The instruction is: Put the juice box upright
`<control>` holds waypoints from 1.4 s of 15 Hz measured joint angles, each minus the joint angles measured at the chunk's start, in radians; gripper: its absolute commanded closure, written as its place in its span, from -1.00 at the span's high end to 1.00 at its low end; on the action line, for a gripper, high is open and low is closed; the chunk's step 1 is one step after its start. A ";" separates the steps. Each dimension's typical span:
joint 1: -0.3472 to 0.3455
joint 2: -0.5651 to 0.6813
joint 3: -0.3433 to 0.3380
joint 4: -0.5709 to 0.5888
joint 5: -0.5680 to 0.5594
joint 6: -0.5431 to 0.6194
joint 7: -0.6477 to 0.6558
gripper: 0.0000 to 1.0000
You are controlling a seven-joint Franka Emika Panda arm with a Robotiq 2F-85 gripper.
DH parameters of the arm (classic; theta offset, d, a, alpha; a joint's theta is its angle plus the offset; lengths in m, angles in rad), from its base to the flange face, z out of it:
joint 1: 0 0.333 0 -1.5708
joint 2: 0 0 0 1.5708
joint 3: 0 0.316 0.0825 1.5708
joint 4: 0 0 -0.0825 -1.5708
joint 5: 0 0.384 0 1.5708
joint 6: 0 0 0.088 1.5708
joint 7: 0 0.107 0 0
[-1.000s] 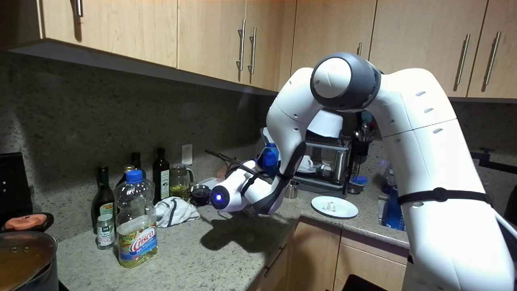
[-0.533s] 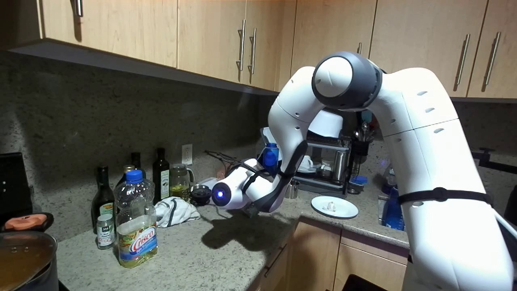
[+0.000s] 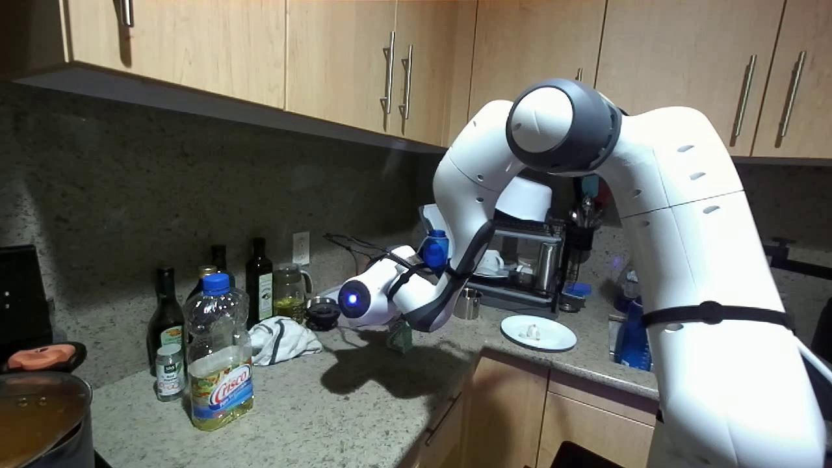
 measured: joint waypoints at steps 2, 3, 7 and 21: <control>0.000 -0.013 0.000 0.014 0.006 0.001 0.000 1.00; 0.000 -0.018 0.000 0.020 0.007 0.002 0.000 1.00; 0.000 -0.037 0.000 0.046 0.039 0.002 0.002 1.00; 0.002 -0.241 0.001 0.043 0.574 0.011 0.018 1.00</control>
